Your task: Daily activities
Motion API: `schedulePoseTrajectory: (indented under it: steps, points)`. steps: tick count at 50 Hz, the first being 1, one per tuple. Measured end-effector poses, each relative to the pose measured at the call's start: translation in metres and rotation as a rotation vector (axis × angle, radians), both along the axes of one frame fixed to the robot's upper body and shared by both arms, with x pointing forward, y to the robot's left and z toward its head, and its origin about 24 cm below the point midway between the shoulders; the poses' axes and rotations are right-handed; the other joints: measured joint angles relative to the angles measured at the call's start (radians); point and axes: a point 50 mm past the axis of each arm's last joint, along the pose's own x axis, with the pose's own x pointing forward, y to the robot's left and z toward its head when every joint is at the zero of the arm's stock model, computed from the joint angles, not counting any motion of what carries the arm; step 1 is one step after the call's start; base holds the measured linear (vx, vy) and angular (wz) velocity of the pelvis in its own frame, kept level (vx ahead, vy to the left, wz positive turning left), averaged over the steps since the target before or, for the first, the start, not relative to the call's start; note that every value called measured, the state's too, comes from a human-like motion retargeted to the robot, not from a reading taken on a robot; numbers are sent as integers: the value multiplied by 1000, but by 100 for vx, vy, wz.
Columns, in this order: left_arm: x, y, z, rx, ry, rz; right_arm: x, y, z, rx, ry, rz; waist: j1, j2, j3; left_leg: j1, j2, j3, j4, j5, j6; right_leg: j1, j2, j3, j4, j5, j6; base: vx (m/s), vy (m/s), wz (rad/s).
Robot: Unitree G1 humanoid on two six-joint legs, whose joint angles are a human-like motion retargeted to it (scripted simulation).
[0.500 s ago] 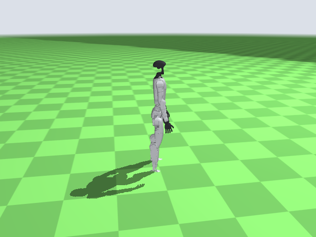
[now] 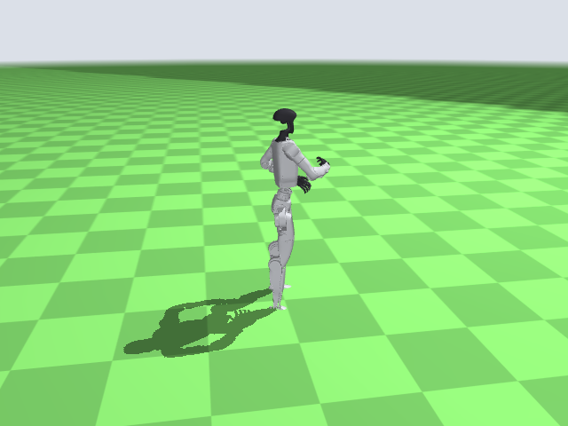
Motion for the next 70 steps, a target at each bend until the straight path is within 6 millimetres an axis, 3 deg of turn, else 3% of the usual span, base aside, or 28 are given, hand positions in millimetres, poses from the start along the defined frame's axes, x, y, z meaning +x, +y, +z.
schedulePoseTrajectory:
  steps: [3,6,9,12,16,20,25,28,30,32,35,37,38,40,42,43,45,47,49,51,55,59,62,64,66,68,70]
  points:
    - [-6,13,22,-30,-56,77,-23,28,54,89,-147,187,14,-1,18,24,4,-8,0,-2,-4,28,4,-9,0,-3,-1,0,0,0]
    - [-11,24,36,-54,-98,160,-43,41,87,136,-250,299,21,1,40,52,8,-14,0,-4,-11,61,7,-19,0,-8,-1,0,0,0]
    - [-10,34,49,-62,-160,239,-49,41,97,139,-309,316,22,4,64,83,10,-16,0,-7,-18,95,10,-31,0,-15,0,0,0,0]
    - [3,45,69,-32,-282,294,-38,29,87,95,-331,239,18,6,87,111,11,-16,0,-9,-23,124,10,-41,0,-22,2,0,0,0]
    - [35,58,125,39,-586,319,-6,-14,47,-57,-317,27,-2,9,107,139,13,-10,0,-15,-27,153,12,-47,0,-29,4,0,0,0]
    - [60,56,222,129,-1043,248,12,-85,-5,-280,-266,-204,-47,16,117,156,17,5,0,-21,-38,165,15,-39,0,-31,6,0,1,-5]
    - [50,28,352,440,-1614,78,0,-178,-52,-482,-147,-459,-179,42,98,139,31,44,0,-23,-60,131,28,-2,0,-8,23,-3,4,-34]
    - [37,17,414,730,-1835,68,-18,-220,-61,-530,-109,-580,-293,71,61,95,43,78,0,-16,-72,73,39,26,0,22,37,-5,5,-49]
    - [32,20,451,912,-1902,143,-32,-241,-61,-544,-98,-643,-374,98,28,51,47,100,0,-7,-76,18,44,46,0,43,44,-4,5,-52]
    - [30,49,488,1049,-1855,346,-37,-262,-48,-555,-122,-693,-456,141,38,24,49,110,31,-36,-81,-20,45,69,33,20,48,-2,5,-50]
    - [17,138,522,1145,-1480,769,-73,-260,-55,-447,-45,-705,-592,183,-11,-62,34,140,0,17,-63,-127,33,109,13,69,55,-6,5,-54]
    - [-12,202,509,1134,-1126,1044,-74,-261,-39,-391,-66,-700,-677,212,59,-52,34,148,47,-46,-60,-127,35,139,52,25,78,4,8,-56]
    - [-19,223,494,1135,-964,1102,-78,-258,-40,-346,-44,-704,-709,211,82,-46,33,160,45,-49,-58,-132,35,149,61,23,86,-1,7,-58]
    - [-22,248,460,1156,-682,1083,-86,-249,-41,-250,1,-718,-759,194,116,-31,29,178,46,-62,-52,-138,33,167,80,12,99,-4,6,-57]
    - [9,249,419,1178,-485,835,-92,-240,-42,-146,45,-750,-772,155,130,-14,23,192,48,-77,-45,-139,29,177,101,-1,108,-3,6,-50]
    - [35,239,391,1165,-406,635,-95,-236,-43,-96,69,-778,-763,130,128,-1,18,197,51,-89,-41,-135,26,182,115,-13,111,-2,6,-48]
    - [79,197,318,1048,-289,203,-101,-232,-43,-16,100,-827,-732,80,119,22,12,211,53,-106,-31,-132,21,192,140,-30,116,-2,5,-48]
    - [94,142,250,852,-212,-140,-105,-228,-41,33,109,-849,-690,38,107,38,9,228,52,-119,-21,-135,22,207,161,-40,117,-2,3,-46]
    - [88,95,200,668,-137,-385,-104,-222,-35,66,93,-837,-654,3,96,46,11,244,49,-125,-13,-141,25,222,173,-43,116,-2,2,-40]
    - [73,55,162,509,-48,-575,-102,-220,-30,73,69,-825,-608,-23,86,52,14,255,49,-136,-7,-143,31,235,178,-47,114,1,0,-33]
    - [41,11,121,319,117,-803,-99,-223,-19,50,15,-815,-509,-56,79,58,24,257,50,-150,-1,-137,42,244,171,-55,109,2,-1,-11]
    - [33,7,117,319,140,-837,-93,-230,-5,24,-65,-823,-405,-61,83,62,30,237,51,-147,3,-115,46,227,145,-58,99,6,-7,11]
    - [54,23,143,441,-21,-709,-86,-236,7,7,-145,-839,-332,-44,83,68,29,215,51,-137,5,-90,41,206,120,-61,89,6,-8,24]
    - [79,43,183,560,-269,-512,-79,-240,16,-4,-209,-855,-291,-25,78,73,27,201,50,-128,5,-71,38,192,100,-58,82,5,-8,25]
    - [97,70,241,661,-614,-223,-72,-244,25,-3,-279,-878,-263,-3,70,78,25,189,48,-119,3,-51,35,181,76,-50,72,5,-7,24]
    - [95,102,307,703,-1003,143,-65,-247,35,24,-345,-906,-252,21,61,83,24,179,46,-113,1,-29,32,172,50,-40,61,4,-5,23]
    - [72,136,359,676,-1343,527,-59,-248,45,78,-406,-931,-258,48,59,91,25,172,45,-109,0,-15,32,166,42,-39,50,3,-4,20]
